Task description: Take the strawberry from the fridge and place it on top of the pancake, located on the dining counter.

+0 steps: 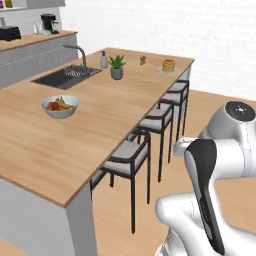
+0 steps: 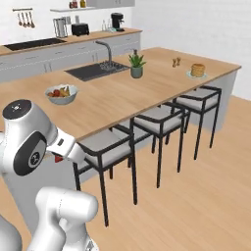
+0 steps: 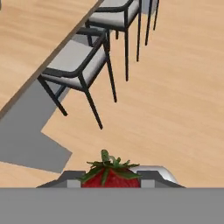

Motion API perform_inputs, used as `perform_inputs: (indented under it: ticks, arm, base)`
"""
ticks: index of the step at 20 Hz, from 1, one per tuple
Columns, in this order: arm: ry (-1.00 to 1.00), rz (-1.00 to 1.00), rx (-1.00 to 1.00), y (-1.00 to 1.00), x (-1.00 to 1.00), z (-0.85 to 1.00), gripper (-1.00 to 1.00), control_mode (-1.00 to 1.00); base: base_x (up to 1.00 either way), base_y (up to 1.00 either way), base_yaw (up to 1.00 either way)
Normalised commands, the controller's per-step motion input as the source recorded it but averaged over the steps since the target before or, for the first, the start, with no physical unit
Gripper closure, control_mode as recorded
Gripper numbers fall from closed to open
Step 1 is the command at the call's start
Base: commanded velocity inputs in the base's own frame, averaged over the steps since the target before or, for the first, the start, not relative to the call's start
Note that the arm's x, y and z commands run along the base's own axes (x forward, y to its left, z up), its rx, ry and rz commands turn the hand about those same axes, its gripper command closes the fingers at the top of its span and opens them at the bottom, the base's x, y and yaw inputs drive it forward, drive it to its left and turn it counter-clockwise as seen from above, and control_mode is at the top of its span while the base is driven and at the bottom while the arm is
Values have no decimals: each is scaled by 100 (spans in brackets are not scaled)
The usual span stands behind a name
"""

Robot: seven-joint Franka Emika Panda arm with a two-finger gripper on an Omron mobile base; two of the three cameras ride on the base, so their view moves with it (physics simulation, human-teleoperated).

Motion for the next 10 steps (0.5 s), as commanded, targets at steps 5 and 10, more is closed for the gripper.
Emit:
perform_inputs:
  ticks: [5,10]
  arm:
    - [0,0,0,0,0,0,100,100]
    - [0,0,0,0,0,0,100,100]
  base:
    - [4,-100,60]
    - [0,-100,54]
